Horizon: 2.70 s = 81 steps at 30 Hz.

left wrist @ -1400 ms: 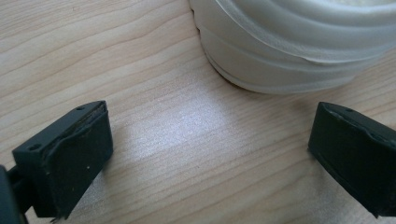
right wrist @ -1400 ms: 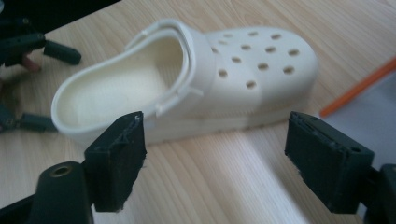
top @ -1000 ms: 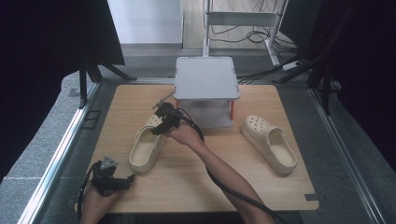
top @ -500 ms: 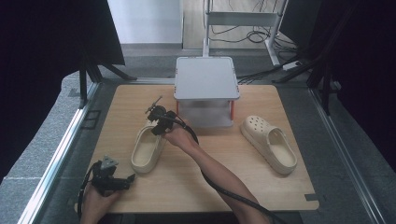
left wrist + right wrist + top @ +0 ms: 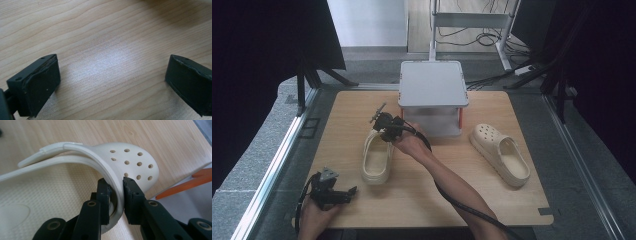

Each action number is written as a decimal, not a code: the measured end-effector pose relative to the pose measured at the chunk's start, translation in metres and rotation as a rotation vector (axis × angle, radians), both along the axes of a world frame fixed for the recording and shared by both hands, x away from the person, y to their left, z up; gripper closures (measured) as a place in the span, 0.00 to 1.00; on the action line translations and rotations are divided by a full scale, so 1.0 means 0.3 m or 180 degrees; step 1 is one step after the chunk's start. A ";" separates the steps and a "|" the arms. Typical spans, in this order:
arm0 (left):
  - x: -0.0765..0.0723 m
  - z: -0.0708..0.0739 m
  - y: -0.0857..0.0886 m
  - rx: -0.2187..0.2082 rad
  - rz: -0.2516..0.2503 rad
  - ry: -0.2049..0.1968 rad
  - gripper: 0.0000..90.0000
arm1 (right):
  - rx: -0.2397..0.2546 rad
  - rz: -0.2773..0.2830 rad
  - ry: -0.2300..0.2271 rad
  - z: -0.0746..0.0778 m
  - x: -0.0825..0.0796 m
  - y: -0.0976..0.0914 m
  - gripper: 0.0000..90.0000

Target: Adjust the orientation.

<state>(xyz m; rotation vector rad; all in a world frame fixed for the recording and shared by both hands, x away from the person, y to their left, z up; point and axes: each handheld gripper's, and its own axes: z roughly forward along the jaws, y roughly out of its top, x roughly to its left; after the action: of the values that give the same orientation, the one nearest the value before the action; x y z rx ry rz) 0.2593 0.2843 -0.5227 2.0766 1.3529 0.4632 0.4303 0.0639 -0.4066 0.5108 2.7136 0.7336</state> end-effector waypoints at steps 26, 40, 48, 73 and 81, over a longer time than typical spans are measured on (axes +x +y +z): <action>0.001 0.000 0.001 0.0008 -0.0009 0.0000 0.00 | 0.0081 0.1297 -0.0422 0.099 -0.289 -0.330 0.85; 0.000 0.000 -0.001 0.0009 0.0006 0.0003 0.00 | 0.0057 0.1670 -0.0450 -0.015 -0.380 -0.484 0.85; 0.000 0.000 -0.001 0.0008 0.0010 0.0001 0.00 | 0.0049 0.1785 -0.0378 -0.052 -0.375 -0.534 0.81; 0.001 0.000 -0.003 0.0005 0.0029 0.0000 0.00 | 0.0458 0.0613 0.0257 -0.010 -0.293 -0.725 0.18; 0.001 0.000 -0.003 0.0005 0.0030 -0.0001 0.00 | 0.0607 0.0289 0.0246 -0.014 -0.293 -0.800 0.16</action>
<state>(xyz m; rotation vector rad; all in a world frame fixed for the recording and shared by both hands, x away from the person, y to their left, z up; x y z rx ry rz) 0.2597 0.2833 -0.5227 2.0721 1.3633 0.4685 0.3422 -0.1760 -0.4106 0.4691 2.7685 1.0242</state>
